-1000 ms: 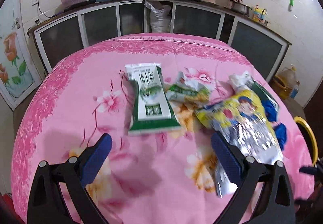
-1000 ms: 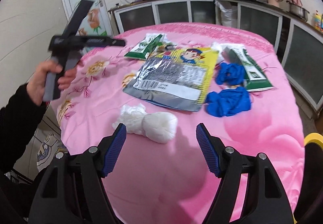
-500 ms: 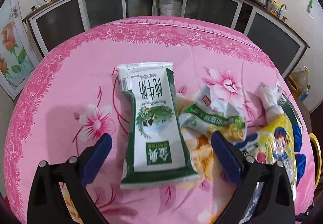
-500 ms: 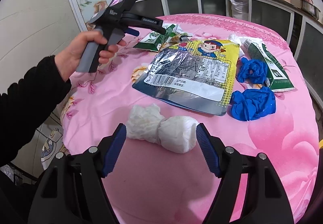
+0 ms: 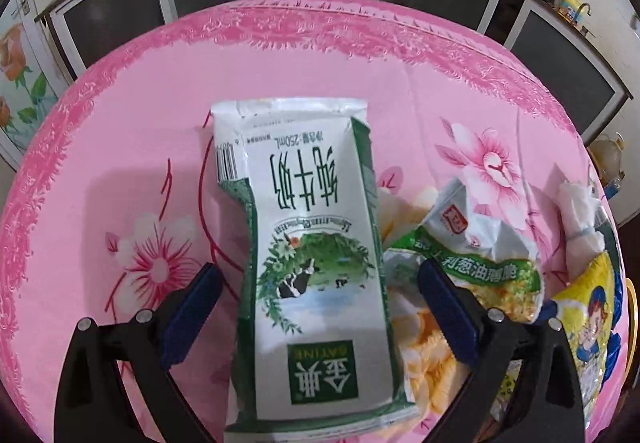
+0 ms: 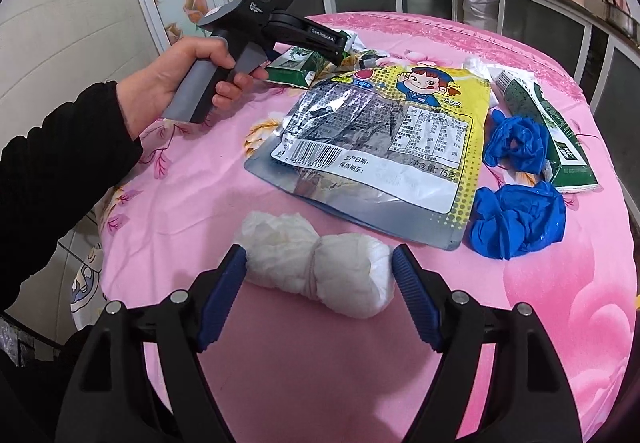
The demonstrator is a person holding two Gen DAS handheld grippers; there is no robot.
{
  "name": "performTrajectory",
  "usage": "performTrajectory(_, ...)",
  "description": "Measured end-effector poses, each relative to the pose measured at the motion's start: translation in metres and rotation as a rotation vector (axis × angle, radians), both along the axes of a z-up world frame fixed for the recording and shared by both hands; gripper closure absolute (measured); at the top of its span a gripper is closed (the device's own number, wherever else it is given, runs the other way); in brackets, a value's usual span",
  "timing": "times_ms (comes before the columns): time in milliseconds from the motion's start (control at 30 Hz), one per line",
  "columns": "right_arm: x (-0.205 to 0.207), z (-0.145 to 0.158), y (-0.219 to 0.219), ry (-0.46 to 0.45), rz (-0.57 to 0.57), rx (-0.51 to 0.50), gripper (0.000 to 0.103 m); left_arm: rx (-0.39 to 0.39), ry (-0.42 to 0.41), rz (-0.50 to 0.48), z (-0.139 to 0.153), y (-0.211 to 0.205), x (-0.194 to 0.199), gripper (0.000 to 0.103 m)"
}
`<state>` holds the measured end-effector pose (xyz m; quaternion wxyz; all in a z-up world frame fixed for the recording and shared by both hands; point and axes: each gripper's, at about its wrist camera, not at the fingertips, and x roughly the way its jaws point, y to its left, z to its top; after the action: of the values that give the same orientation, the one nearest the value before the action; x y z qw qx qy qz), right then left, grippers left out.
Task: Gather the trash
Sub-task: 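Grasp the green-white milk carton with the left tool while the right tool grasps white tissue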
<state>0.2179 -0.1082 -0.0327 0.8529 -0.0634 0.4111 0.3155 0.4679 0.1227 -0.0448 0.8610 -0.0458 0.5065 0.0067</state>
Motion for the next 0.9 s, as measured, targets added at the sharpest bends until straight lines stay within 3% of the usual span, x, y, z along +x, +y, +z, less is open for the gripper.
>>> performTrajectory(133,0.002,0.0,0.003,0.0,-0.005,-0.001,0.036,-0.016,-0.014,0.015,0.0,0.002,-0.002,0.01)
performTrajectory(200,0.002,0.0,0.003,-0.003,-0.005,-0.003,0.041,-0.015,-0.025,0.01,0.002,0.002,-0.005,0.032)
performTrajectory(267,0.003,0.001,0.0,0.01,-0.016,0.011,0.046,-0.013,-0.028,0.005,0.005,0.001,-0.008,0.045)
performTrajectory(433,0.001,0.008,-0.009,0.059,-0.009,0.097,0.052,-0.001,-0.049,0.004,0.01,0.004,-0.017,0.047)
performTrajectory(900,-0.034,0.042,-0.041,0.015,-0.067,0.182,0.053,-0.061,-0.198,0.026,0.076,0.037,-0.104,0.047)
